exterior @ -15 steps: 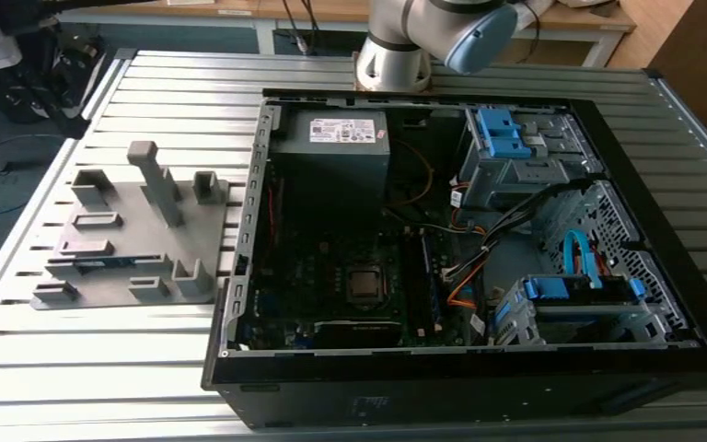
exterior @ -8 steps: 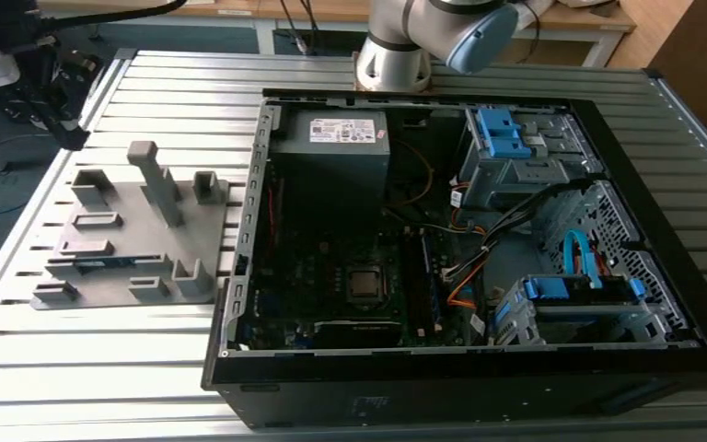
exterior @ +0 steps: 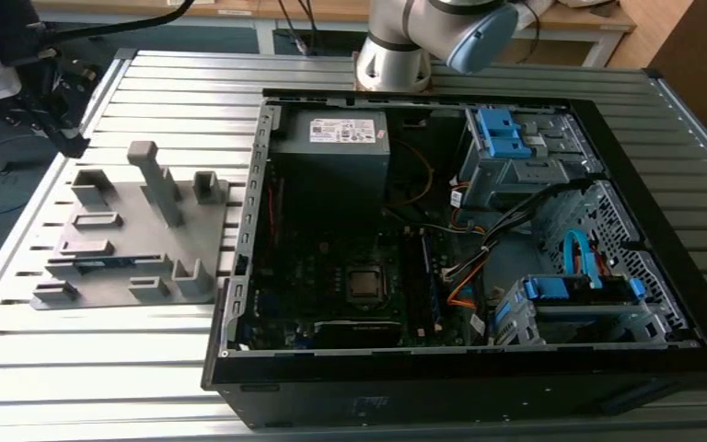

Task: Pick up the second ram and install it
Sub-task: 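Reach for the second ram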

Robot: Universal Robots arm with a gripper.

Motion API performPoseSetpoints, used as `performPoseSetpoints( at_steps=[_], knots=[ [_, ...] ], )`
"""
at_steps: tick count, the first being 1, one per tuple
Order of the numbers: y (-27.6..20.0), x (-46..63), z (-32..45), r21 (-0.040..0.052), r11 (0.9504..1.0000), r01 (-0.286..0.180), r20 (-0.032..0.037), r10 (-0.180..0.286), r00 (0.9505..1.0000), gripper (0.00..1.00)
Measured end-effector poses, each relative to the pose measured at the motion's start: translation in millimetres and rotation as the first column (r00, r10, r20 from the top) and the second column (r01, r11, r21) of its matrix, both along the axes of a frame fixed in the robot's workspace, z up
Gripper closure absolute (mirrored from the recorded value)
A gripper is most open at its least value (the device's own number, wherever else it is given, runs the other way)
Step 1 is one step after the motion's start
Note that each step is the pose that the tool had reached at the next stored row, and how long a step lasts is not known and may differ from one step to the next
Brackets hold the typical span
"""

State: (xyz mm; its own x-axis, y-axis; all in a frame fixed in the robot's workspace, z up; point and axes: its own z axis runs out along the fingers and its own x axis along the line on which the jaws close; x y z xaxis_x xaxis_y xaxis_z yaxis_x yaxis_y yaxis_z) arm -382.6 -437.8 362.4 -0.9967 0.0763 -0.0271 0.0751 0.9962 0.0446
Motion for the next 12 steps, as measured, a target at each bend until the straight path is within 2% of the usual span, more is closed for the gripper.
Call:
performPoseSetpoints(
  at_steps=[12],
  knots=[
    [-5.1,-0.5,-15.6,-0.0001,1.0000,0.000,-0.0001,0.000,1.0000,0.90]
  ],
)
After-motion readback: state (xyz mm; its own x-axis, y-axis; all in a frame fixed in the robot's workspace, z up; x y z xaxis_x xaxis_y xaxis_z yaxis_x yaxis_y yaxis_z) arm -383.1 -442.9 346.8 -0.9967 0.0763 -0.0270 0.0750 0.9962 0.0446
